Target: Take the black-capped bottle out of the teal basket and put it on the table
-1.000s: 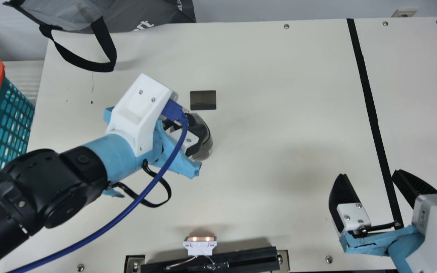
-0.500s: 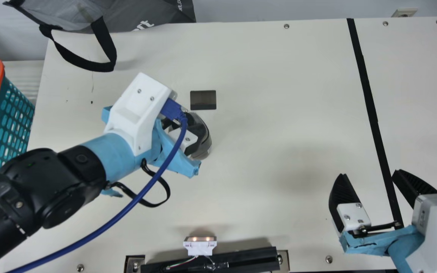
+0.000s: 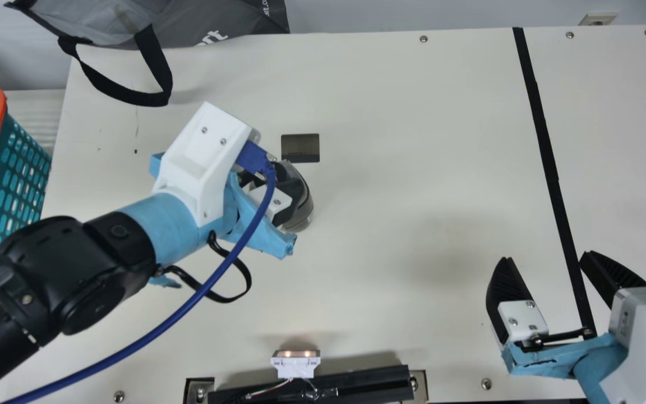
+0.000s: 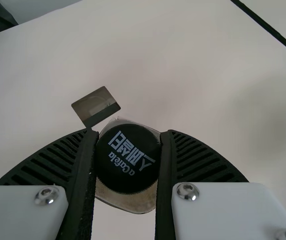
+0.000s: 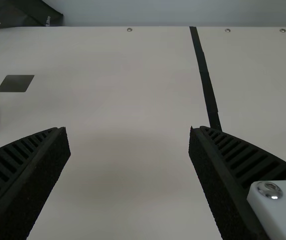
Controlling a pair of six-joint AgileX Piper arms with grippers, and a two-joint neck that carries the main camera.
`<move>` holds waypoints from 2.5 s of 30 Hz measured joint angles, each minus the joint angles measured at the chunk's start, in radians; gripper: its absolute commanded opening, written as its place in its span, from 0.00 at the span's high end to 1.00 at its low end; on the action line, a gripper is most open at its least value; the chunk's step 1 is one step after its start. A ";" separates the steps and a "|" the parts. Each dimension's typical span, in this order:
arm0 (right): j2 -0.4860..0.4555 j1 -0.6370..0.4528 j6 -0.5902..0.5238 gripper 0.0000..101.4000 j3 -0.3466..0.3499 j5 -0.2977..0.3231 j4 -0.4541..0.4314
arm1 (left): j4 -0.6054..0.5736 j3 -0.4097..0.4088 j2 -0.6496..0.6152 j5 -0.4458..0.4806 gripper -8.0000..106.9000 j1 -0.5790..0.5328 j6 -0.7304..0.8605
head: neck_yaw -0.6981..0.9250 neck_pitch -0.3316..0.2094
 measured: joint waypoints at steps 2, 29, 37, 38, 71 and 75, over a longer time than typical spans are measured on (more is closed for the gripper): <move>0.000 0.000 0.000 0.10 0.000 0.000 0.000 | -0.002 0.000 0.000 -0.001 0.67 0.000 0.002 | 0.000 0.000; 0.000 0.000 0.000 0.10 0.000 0.000 0.000 | 0.054 0.019 -0.022 -0.018 0.00 0.008 -0.043 | 0.000 0.000; 0.000 0.000 0.000 0.10 0.000 0.000 -0.005 | 0.162 0.020 -0.078 -0.017 0.00 0.037 -0.128 | 0.000 0.000; 0.000 0.000 0.000 0.10 0.000 0.000 -0.005 | 0.174 0.023 -0.085 -0.016 0.00 0.041 -0.138 | 0.000 0.000; 0.000 0.000 0.000 0.10 0.000 0.000 -0.005 | 0.407 0.259 -0.435 -0.119 0.00 0.417 -0.284 | 0.000 0.000; 0.000 0.000 0.000 0.10 0.000 -0.001 -0.005 | 0.398 0.291 -0.483 -0.129 0.00 0.455 -0.264 | 0.000 0.000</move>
